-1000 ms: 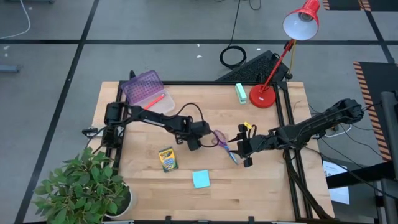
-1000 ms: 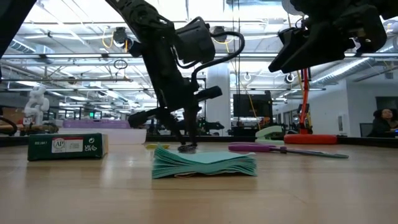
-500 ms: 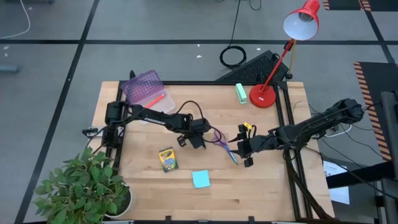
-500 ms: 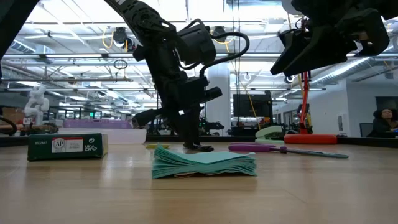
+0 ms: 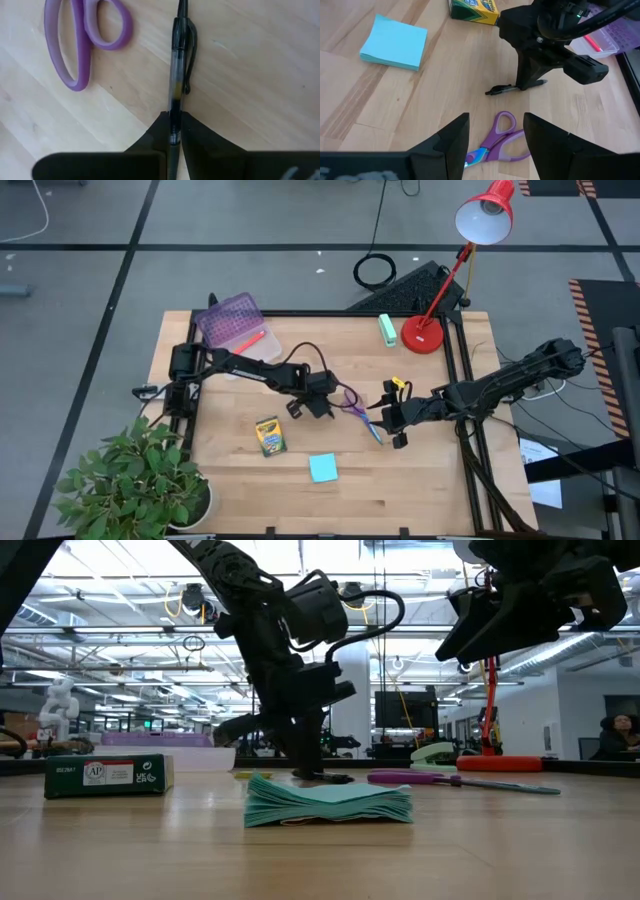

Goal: Pack school essentials
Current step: Put the black pen into the purple supply box

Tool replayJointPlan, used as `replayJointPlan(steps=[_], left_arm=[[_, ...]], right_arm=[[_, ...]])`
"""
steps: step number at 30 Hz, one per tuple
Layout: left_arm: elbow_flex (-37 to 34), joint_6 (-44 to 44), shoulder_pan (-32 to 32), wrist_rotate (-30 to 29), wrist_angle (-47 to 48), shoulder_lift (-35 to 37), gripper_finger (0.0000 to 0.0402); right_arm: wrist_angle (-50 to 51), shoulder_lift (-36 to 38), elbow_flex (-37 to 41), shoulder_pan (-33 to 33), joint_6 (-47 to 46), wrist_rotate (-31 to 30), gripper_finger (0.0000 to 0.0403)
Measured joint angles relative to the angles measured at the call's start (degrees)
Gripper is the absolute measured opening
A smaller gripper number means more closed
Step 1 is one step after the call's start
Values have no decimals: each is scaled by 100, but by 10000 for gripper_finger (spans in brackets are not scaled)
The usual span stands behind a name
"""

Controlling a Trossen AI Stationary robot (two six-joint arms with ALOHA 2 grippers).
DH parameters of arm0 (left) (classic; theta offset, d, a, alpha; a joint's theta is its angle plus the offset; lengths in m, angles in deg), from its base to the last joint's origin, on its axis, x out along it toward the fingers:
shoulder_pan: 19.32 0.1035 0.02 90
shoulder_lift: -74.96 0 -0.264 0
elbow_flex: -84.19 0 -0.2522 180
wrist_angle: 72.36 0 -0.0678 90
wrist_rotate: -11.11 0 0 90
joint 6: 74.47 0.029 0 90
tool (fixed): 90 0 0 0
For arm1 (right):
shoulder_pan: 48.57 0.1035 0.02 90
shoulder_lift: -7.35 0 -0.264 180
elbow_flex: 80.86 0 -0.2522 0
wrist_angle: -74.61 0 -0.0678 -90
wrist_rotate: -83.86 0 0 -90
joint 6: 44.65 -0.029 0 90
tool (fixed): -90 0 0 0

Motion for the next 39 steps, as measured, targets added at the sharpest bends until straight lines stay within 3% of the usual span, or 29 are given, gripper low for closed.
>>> replayJointPlan(steps=[13,30,34,39], left_arm=[[-28,-712,-5,38,88,440,28],[-15,-1966,6,-14,-253,460,33],[-9,-2025,82,372,-509,446,68],[-4,-1648,102,318,-684,315,139]], right_arm=[[-12,0,0,0,103,-20,180],[-16,0,-2,-7,126,-44,180],[-19,0,-2,-95,151,-46,180],[-97,-2,-6,-277,153,-46,180]])
